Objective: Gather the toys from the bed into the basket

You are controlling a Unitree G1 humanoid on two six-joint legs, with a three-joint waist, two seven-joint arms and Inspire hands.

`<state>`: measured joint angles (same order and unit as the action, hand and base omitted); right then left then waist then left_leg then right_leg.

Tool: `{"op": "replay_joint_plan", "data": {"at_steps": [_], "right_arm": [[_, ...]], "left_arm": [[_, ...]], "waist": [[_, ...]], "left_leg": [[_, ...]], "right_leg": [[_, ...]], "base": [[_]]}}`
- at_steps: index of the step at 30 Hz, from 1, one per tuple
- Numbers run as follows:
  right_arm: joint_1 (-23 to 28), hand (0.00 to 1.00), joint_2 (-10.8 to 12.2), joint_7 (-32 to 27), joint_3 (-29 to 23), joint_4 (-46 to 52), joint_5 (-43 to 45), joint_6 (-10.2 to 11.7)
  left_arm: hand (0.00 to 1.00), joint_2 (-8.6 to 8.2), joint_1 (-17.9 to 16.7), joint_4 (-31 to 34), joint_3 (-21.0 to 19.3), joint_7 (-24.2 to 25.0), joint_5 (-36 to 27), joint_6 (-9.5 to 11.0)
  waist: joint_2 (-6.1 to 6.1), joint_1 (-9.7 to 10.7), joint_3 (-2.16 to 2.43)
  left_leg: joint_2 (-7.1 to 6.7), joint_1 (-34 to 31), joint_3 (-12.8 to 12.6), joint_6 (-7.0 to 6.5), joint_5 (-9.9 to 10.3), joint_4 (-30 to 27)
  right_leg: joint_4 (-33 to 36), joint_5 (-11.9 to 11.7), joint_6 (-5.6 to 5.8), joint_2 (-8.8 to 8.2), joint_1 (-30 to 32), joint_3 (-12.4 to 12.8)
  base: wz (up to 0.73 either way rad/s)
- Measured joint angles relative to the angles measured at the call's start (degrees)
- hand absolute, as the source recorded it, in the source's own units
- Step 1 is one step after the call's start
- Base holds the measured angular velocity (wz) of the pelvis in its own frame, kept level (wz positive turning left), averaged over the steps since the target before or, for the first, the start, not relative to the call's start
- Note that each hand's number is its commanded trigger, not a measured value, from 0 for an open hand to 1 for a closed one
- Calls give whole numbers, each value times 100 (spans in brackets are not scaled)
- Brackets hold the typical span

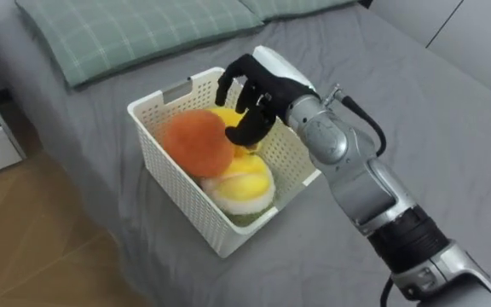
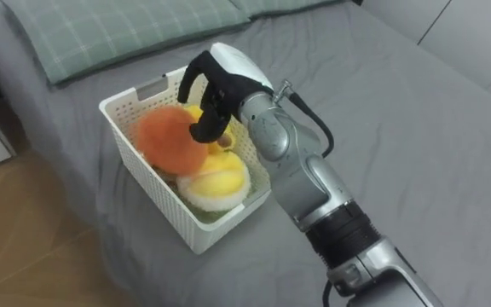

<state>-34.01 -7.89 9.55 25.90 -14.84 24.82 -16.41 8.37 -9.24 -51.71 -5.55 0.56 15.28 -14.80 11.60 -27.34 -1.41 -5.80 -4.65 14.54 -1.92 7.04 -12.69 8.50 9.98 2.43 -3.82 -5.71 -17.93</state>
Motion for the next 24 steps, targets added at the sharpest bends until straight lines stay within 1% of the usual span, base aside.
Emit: {"op": "replay_joint_plan", "data": {"at_steps": [3,6,7,10,11,14,16,17,18,19,20,21,22,23,24], "right_arm": [[0,0,-3,0,0,-12,-17,1],[1,0,-59,0,-2,-10,-202,9],[8,0,-71,0,-2,-17,-245,9],[46,0,-146,-2,-2,-17,-402,10],[51,0,-168,-1,-2,-17,-417,11],[92,0,-267,-46,-40,-38,-466,53],[322,0,-290,-225,-283,-21,-602,238],[395,0,-294,-281,-362,-12,-662,282],[515,0,-297,-362,-503,-10,-727,341],[613,0,-315,-448,-606,-10,-745,403],[658,0,-329,-486,-667,-11,-781,434],[775,0,-342,-557,-870,15,-977,497],[949,0,-389,-649,-1075,157,-1124,536],[1047,0,-417,-705,-1179,260,-1147,571],[1221,0,-502,-837,-1355,458,-1164,676]], "left_arm": [[0,8,-1,0,-10,0,3,-6],[0,8,30,11,-17,-2,8,-6],[0,7,37,14,-15,-3,-3,-6],[0,5,48,41,-12,-11,-1,-5],[0,4,56,45,-16,-14,-3,-5],[0,5,81,42,0,-153,-128,28],[0,3,74,4,-1,-264,-143,118],[0,2,74,4,-1,-286,-153,143],[0,2,71,4,-4,-310,-236,176],[0,-2,64,3,-7,-342,-233,203],[0,-11,64,4,-7,-351,-233,211],[0,-30,60,1,-15,-373,-237,220],[0,-61,53,-10,-13,-382,-238,237],[0,-79,40,-17,-14,-382,-249,240],[0,-102,5,-21,-13,-384,-357,272]], "waist": [[18,17,-1],[41,49,16],[61,54,29],[61,61,29],[58,66,27],[23,187,1],[-3,228,-17],[-9,249,-20],[-24,316,-31],[-58,404,-54],[-75,444,-66],[-142,537,-74],[-229,676,-67],[-280,739,-58],[-373,840,-28]], "left_leg": [[4,-3,-10,3,0,-4],[1,-72,-7,-4,-10,-27],[2,-75,-19,-17,-19,-29],[6,-62,-46,-20,-18,-25],[6,-60,-50,-21,-18,-25],[13,-21,-109,-29,-11,-37],[38,56,-209,-48,3,-13],[45,66,-238,-54,8,-13],[64,83,-319,-64,16,-12],[77,105,-377,-67,24,-8],[95,119,-443,-63,34,-4],[121,128,-530,-78,57,-31],[136,128,-608,-107,76,-67],[146,135,-668,-117,86,-80],[167,168,-792,-138,99,-75]], "right_leg": [[1,0,0,4,8,29],[10,0,-1,7,72,27],[13,-1,-1,5,80,24],[13,-1,-2,0,81,20],[13,-1,-2,-1,81,21],[17,-3,-4,-2,51,63],[20,-7,-11,-10,52,140],[26,-8,-12,-10,53,172],[37,-13,-21,-8,50,234],[43,-22,-34,-5,52,314],[41,-34,-48,-1,69,367],[39,-58,-47,12,87,435],[39,-75,-43,16,99,526],[41,-87,-39,15,103,543],[48,-103,-26,14,120,665]], "base": [[-1],[0],[0],[-4],[-3],[-5],[-24],[-27],[-26],[-30],[-36],[-37],[-36],[-41],[-46]]}}
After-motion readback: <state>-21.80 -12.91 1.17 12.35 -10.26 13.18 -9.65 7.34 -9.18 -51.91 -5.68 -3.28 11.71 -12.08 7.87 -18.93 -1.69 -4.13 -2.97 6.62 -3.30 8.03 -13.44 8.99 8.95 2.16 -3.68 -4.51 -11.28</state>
